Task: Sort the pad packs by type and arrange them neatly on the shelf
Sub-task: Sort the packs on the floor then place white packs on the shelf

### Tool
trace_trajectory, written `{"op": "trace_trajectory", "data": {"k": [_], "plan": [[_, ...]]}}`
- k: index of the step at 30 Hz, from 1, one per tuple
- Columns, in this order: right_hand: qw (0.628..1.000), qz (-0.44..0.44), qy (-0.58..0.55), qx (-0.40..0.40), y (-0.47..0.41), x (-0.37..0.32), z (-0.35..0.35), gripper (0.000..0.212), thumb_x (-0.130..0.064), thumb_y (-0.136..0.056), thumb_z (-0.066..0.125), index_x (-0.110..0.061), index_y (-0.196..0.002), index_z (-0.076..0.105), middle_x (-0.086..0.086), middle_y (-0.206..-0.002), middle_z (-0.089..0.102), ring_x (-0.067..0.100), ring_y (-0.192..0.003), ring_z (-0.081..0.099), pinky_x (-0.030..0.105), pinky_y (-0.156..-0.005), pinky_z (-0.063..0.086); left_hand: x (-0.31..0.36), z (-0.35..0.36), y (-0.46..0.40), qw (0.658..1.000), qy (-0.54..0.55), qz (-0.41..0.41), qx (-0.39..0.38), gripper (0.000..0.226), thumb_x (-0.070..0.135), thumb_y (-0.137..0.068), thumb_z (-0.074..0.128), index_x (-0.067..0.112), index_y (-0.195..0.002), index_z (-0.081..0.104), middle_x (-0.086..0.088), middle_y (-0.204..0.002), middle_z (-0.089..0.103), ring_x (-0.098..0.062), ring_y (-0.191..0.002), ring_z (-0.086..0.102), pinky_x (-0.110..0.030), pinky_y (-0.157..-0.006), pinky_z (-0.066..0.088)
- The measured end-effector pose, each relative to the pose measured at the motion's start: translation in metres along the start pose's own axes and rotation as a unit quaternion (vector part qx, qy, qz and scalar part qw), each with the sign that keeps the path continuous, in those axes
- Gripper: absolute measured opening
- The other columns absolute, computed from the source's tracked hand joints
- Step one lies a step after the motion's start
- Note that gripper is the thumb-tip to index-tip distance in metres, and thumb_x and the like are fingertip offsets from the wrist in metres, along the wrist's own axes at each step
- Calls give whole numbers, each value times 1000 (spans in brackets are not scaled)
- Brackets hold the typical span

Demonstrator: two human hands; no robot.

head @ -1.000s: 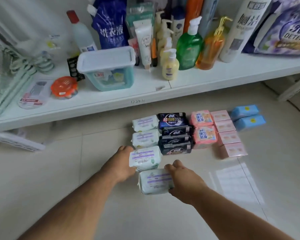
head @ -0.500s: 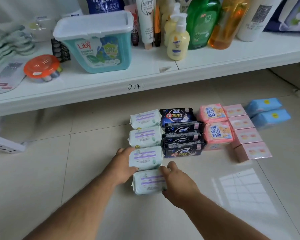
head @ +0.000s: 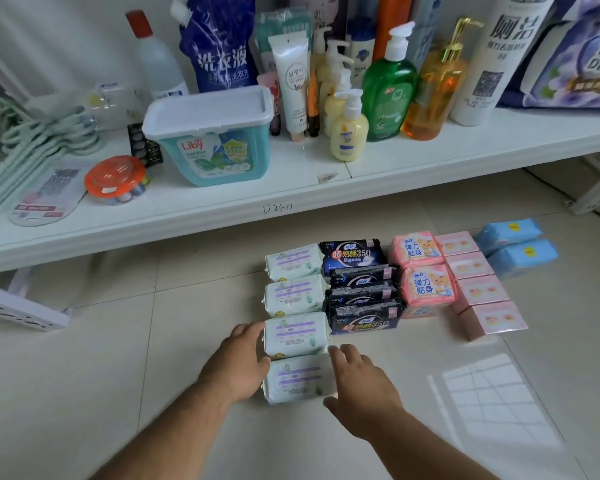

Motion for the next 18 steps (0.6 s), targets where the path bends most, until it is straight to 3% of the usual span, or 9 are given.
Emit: {"op": "trace_trajectory", "data": {"k": [3,9,18], "plan": [[999,13,32,-9,15,12,-21,65,-43,-91,63,-21,-145,33,4,-145,41,28,-127,46,40,-100,44,18,-15,15,998,-56,4,5,58,32,-90,57,34,-144,35,12,-150,33,-16,-131,42,-31,-102,42],[997,44,66,-20,46,35,-68,70,-44,-88,66,-18,-145,36,7,-147,43,31,-130,44,43,-104,41,54,-38,43,992,-129,-5,-13,71,38,-92,53,35,-154,19,7,-165,8,-23,-146,23,-37,-111,35],[996,56,69,-6,73,40,-108,83,-49,-85,69,-18,-151,30,8,-154,37,33,-135,41,46,-106,41,97,-60,67,989,-150,1,-15,75,43,-90,55,35,-154,18,8,-165,5,-23,-146,23,-38,-110,37]]}}
Point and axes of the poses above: each hand's wrist, its own y-axis away from the middle knuckle, its own z-axis out of the palm, x = y × z, the point moved 6 cm from there along -y, towards the middle knuckle
